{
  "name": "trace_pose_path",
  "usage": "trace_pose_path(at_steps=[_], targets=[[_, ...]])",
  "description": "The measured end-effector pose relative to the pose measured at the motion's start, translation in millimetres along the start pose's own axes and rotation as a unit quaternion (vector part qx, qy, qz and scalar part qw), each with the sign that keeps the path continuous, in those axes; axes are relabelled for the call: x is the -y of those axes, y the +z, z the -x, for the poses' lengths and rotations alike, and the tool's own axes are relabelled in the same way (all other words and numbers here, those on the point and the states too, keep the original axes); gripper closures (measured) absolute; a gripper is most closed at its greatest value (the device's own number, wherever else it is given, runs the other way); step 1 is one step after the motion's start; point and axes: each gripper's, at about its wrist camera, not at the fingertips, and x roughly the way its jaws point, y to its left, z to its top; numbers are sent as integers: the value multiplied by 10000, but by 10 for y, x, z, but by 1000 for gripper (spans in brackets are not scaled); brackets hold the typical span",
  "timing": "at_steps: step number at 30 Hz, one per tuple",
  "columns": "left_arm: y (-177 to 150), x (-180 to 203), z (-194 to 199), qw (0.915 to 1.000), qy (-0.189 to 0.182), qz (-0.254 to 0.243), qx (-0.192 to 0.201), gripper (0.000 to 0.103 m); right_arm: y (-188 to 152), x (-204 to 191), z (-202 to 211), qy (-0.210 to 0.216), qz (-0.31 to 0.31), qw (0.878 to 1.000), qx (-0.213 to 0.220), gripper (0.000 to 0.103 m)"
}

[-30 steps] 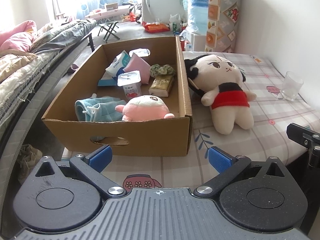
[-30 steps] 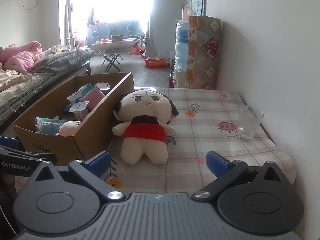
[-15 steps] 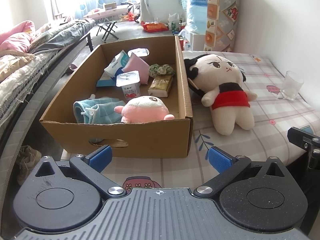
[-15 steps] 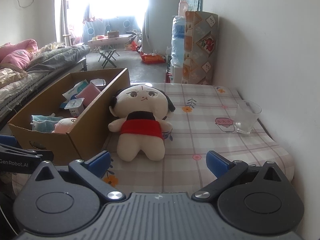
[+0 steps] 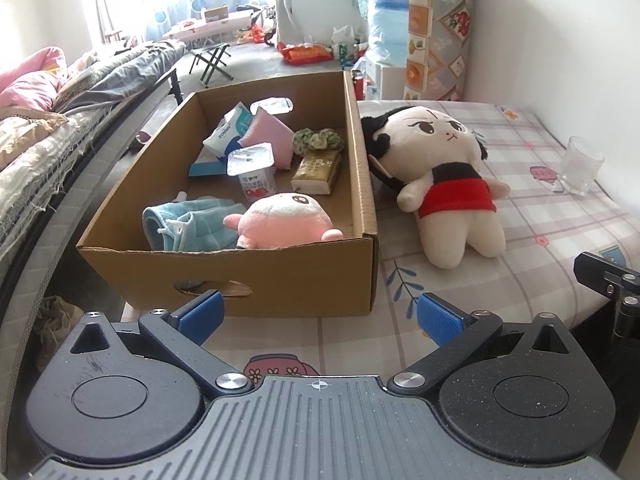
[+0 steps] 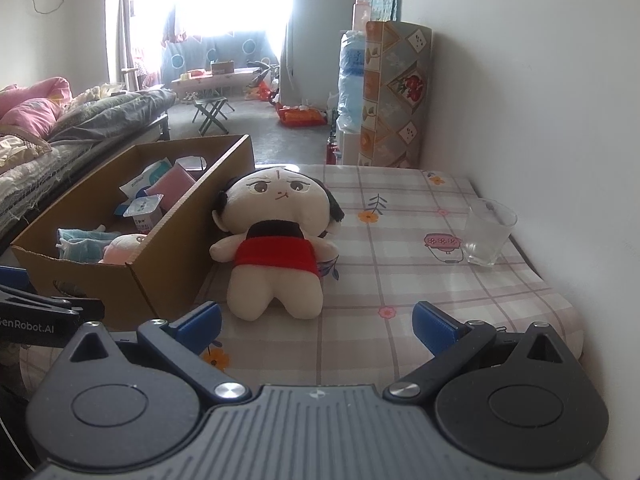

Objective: Organize soft objects

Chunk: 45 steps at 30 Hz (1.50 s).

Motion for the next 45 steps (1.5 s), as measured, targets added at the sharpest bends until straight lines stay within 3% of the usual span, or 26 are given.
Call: trace_pose_path(at_steps=[45], targets=[[3, 19, 9, 9999, 0, -102, 24, 0, -10, 21, 2, -21, -15, 10000, -10, 0]])
